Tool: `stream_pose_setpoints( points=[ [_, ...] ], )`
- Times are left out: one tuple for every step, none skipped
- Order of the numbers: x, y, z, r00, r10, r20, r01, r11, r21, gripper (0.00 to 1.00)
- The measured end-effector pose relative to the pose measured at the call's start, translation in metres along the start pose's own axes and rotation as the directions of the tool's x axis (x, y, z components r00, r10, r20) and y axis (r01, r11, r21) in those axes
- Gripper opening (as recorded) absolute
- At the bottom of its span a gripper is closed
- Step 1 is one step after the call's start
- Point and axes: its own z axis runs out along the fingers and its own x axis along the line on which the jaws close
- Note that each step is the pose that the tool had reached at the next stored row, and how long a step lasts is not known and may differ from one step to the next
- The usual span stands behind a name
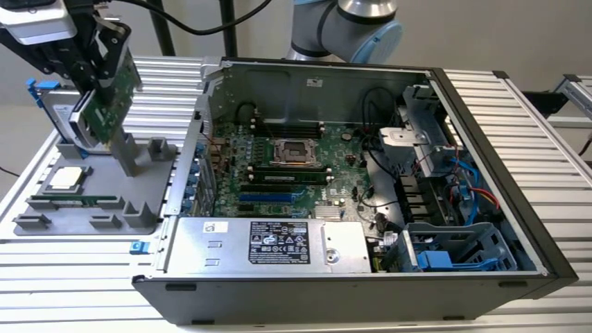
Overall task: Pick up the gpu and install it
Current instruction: 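Pick up the gpu and move the gpu toward the slot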
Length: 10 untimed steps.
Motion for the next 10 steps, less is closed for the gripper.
stream_pose_setpoints(
  points=[
    [0.0,0.0,-0.0003,1.0,0.0,0.0,0.0,1.0,0.0,0.0],
    [-0.0001,0.0,-0.0006,1.0,0.0,0.0001,0.0,1.0,-0.0001,0.0],
    [-0.0001,0.0,-0.0009,1.0,0.0,0.0,0.0,1.0,0.0,0.0],
    [-0.0001,0.0,-0.0011,1.0,0.0,0.0,0.0,1.0,0.0,0.0],
    [-0.0001,0.0,-0.0014,1.0,0.0,0.0,0.0,1.0,0.0,0.0],
    [-0.0001,0.0,-0.0016,1.0,0.0,0.0,0.0,1.0,0.0,0.0],
    [-0.0001,0.0,-0.0018,1.0,0.0,0.0,0.0,1.0,0.0,0.0],
    [-0.0001,0.0001,-0.002,1.0,0.0,0.0,0.0,1.0,0.0,0.0],
    [0.0,0.0001,-0.0022,1.0,0.0,0.0,0.0,1.0,0.0,0.0],
    [0.0,0.0001,-0.0025,1.0,0.0,0.0,0.0,1.0,0.0,0.0]
  ],
)
